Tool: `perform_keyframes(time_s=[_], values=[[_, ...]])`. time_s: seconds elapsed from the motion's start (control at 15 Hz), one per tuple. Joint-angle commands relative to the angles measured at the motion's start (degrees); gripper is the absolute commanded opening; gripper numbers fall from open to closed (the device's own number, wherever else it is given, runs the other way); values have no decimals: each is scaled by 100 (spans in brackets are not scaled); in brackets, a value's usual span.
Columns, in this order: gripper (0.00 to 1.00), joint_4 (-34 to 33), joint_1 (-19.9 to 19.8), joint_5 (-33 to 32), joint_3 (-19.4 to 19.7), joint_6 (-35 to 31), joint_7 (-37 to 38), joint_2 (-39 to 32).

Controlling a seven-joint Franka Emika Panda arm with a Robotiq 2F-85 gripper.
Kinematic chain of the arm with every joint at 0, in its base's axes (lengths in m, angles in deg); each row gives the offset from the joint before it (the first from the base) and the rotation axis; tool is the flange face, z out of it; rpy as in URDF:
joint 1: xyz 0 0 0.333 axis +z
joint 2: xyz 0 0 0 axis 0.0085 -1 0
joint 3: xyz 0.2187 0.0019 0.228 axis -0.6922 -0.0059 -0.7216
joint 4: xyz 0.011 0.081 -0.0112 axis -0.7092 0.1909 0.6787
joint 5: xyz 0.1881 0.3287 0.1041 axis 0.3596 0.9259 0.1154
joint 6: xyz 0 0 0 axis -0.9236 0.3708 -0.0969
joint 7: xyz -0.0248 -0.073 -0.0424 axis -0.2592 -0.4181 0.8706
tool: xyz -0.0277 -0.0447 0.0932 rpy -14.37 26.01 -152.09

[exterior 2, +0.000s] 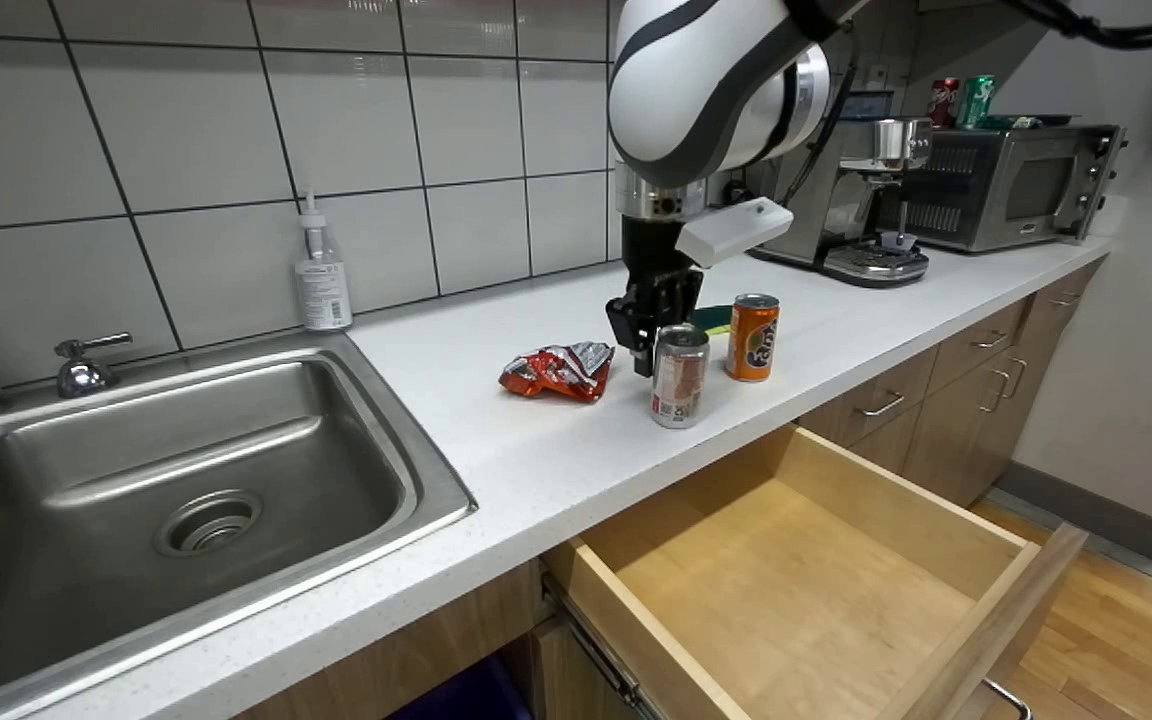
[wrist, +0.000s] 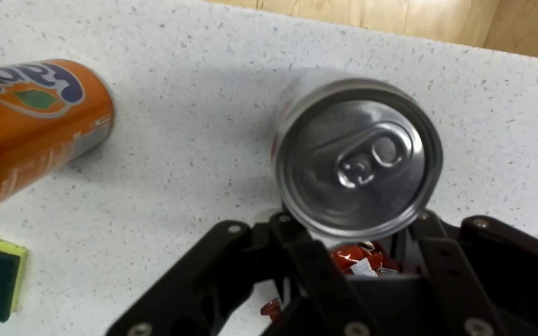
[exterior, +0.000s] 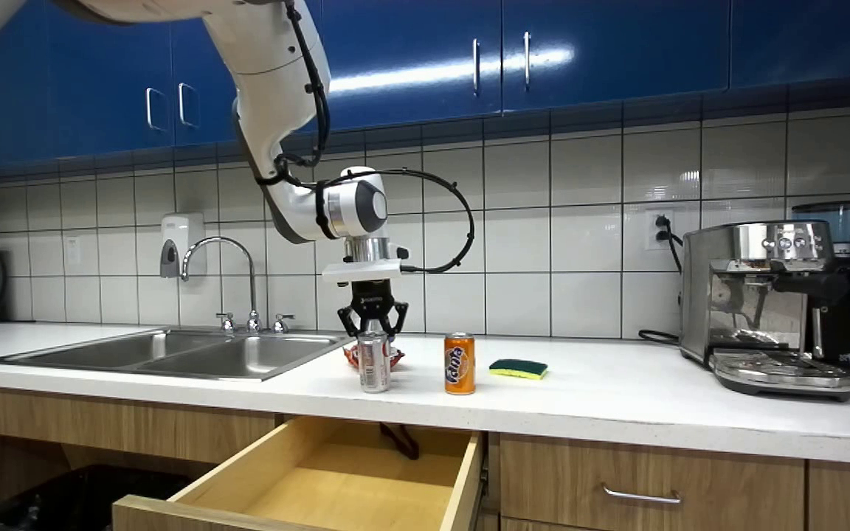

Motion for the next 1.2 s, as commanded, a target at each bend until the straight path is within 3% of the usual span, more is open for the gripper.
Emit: perform_keyframes(time_s=[0.0, 0.07, 0.2, 0.27, 0.33, 0.4, 1.0, 1.13], values=[[11, 51, -44, 96, -43, 116, 15, 85], [3, 60, -52, 110, -45, 110, 12, 89], [0, 71, -58, 116, -46, 118, 3, 92], [30, 73, -52, 103, -39, 128, 15, 90], [26, 79, -51, 100, -40, 125, 7, 90], [28, 89, -51, 98, -39, 117, 9, 92], [95, 231, -36, 77, -43, 88, 4, 153], [100, 313, -33, 84, -56, 57, -5, 195]])
